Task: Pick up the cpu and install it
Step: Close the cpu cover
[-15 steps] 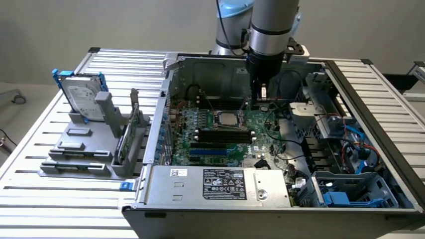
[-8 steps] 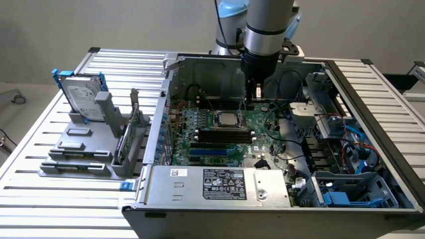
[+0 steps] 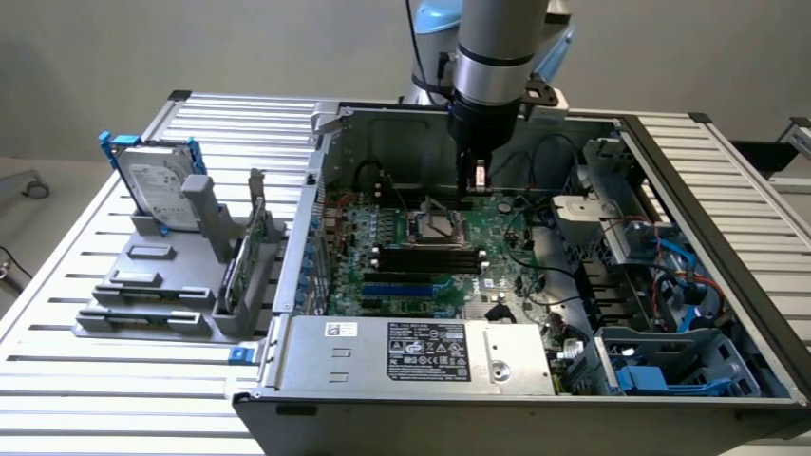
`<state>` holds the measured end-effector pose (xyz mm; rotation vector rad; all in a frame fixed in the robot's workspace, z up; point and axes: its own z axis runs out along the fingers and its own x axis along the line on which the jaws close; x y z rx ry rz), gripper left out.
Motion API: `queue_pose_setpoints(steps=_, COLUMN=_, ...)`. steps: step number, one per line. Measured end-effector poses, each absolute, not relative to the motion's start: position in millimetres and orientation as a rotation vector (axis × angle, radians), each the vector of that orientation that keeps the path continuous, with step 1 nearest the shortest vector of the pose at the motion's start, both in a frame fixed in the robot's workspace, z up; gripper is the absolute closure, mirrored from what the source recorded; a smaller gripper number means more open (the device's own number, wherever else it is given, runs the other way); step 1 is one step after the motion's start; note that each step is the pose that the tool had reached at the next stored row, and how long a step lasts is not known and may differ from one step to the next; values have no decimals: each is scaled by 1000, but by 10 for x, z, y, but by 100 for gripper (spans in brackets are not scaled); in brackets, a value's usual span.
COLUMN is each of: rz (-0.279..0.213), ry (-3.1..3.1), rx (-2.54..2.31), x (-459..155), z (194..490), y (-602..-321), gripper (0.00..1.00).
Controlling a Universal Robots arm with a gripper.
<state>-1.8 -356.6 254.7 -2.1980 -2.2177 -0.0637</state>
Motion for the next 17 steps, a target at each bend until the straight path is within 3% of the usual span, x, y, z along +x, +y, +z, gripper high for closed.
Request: queue_pose_setpoints(steps=17, rz=80, ry=-2144, rx=-2131, x=-125, z=2518, y=-3567, gripper=89)
